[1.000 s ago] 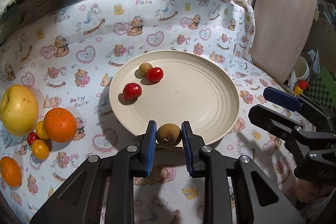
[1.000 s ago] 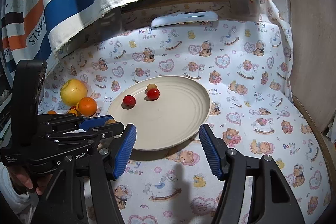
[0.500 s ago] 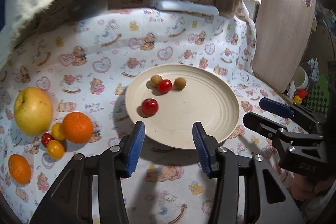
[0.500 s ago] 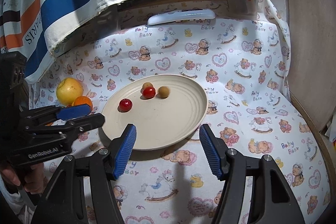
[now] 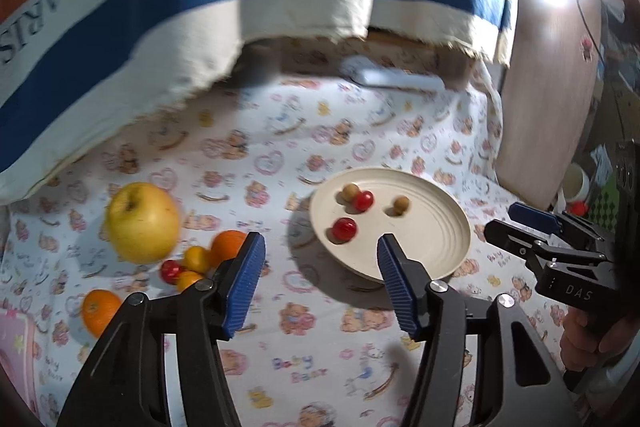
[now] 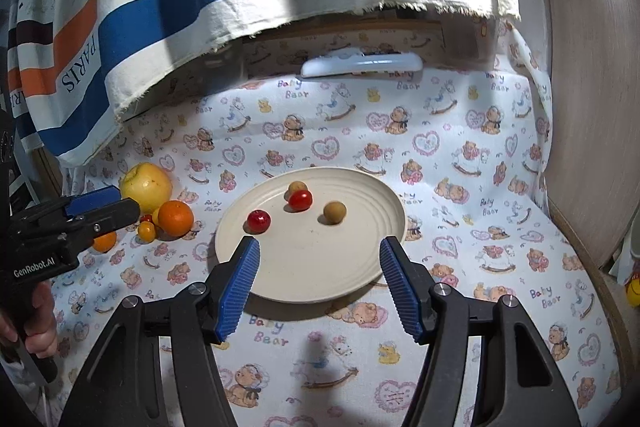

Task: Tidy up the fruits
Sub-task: 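Lift both open tools away from the plate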

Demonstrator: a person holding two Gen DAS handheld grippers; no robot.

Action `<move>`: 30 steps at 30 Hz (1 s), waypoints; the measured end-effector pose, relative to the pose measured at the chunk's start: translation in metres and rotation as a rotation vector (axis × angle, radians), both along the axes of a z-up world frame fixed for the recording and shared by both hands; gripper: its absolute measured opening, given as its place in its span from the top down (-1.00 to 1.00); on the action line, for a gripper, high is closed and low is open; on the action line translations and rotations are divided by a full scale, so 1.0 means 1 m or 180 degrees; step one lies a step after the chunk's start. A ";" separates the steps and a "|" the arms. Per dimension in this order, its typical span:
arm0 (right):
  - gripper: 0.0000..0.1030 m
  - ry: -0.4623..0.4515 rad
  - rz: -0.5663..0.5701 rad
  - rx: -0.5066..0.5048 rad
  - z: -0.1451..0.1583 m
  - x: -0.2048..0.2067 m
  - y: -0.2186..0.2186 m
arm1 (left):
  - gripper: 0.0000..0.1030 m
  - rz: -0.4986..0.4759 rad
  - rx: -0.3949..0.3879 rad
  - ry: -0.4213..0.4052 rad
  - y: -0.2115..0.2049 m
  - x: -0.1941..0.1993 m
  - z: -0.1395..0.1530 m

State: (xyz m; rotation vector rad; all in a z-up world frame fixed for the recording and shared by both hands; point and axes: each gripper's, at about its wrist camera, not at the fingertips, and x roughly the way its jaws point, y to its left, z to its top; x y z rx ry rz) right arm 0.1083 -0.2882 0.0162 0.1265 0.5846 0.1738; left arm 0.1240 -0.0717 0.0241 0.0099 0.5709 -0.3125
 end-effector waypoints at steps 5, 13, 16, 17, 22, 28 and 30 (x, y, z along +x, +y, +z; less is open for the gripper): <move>-0.25 -0.0082 0.0034 -0.0019 0.012 -0.005 0.012 | -0.14 0.0107 -0.0024 -0.0081 0.021 -0.009 0.006; -0.27 -0.0182 0.0170 -0.0070 0.024 -0.009 0.044 | -0.16 0.0250 -0.0039 -0.0247 0.054 -0.029 0.018; -0.27 -0.0184 0.0231 -0.0102 0.026 -0.007 0.057 | -0.16 0.0323 -0.0038 -0.0287 0.066 -0.034 0.020; -0.27 -0.0181 0.0248 -0.0103 0.026 -0.006 0.060 | -0.16 0.0349 -0.0040 -0.0296 0.070 -0.035 0.021; -0.31 -0.0216 0.0289 -0.0052 0.027 -0.004 0.075 | -0.23 0.0468 -0.0039 -0.0300 0.088 -0.037 0.019; -0.34 -0.0187 0.0311 -0.0092 0.025 0.000 0.087 | -0.78 0.0612 -0.0072 -0.0316 0.105 -0.033 0.014; -0.38 -0.0195 0.0314 -0.0106 0.025 0.001 0.089 | -0.93 0.0650 -0.0156 -0.0378 0.112 -0.034 0.014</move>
